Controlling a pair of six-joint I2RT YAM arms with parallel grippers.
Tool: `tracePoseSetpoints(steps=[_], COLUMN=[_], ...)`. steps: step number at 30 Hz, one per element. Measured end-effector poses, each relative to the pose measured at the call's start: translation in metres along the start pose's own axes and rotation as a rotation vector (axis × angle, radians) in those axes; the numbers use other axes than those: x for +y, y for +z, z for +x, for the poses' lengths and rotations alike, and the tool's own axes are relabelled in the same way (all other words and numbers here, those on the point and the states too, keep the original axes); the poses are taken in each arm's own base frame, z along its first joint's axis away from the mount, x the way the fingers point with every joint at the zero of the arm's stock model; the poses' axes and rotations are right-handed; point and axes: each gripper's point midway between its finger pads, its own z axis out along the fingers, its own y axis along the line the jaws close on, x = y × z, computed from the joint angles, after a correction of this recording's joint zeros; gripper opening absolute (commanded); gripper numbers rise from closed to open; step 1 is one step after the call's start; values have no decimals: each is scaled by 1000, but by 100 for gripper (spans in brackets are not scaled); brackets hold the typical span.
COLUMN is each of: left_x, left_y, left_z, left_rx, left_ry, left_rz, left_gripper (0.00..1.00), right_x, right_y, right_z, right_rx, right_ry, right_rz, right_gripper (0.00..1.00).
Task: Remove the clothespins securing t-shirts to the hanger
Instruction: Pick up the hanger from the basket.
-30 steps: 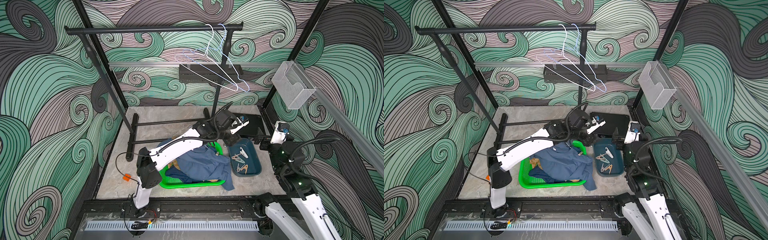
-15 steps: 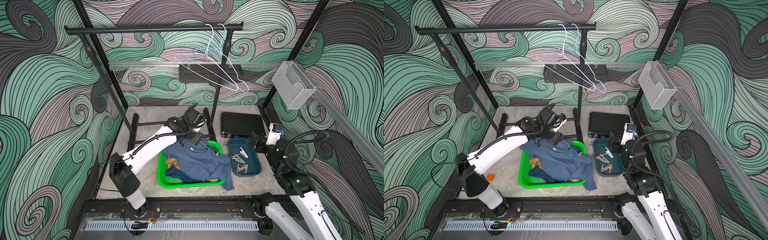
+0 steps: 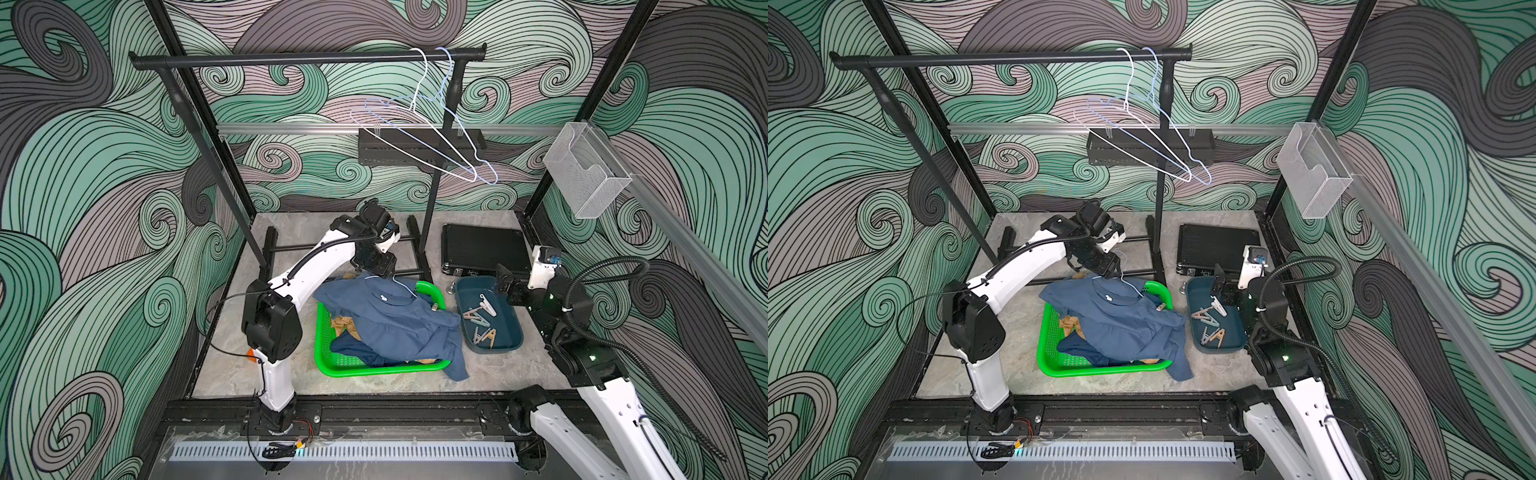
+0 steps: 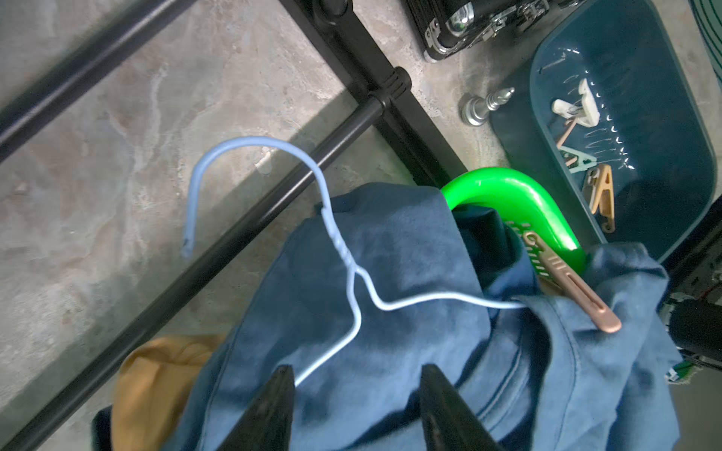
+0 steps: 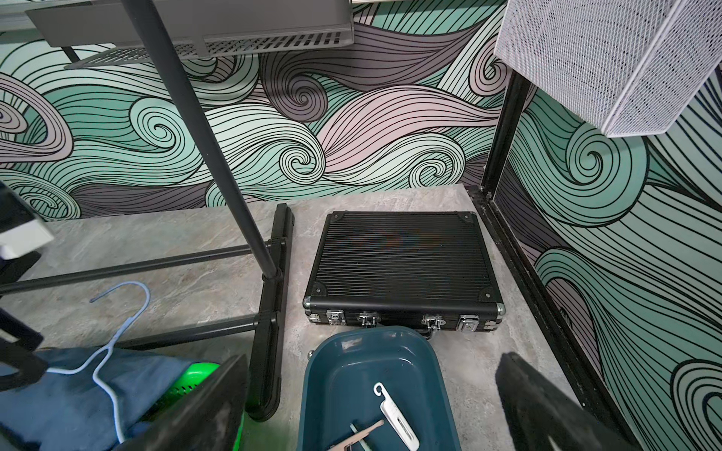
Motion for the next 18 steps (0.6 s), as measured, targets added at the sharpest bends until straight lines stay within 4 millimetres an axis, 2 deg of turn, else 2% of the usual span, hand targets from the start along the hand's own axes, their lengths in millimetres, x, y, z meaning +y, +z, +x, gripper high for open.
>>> tracePoseSetpoints(steps=[3, 8, 18], left_x=[4, 7, -12], left_y=[10, 16, 20], left_z=[1, -7, -15], left_rx=[18, -23, -52], left_ry=[-2, 21, 64], left_rz=[10, 13, 131], left_gripper=[47, 48, 44], right_x=[1, 3, 5], right_y=[0, 4, 7], right_z=[0, 3, 6], right_rx=[1, 15, 30], right_ry=[0, -6, -15], right_rz=[-3, -8, -18], right_gripper=[99, 99, 99])
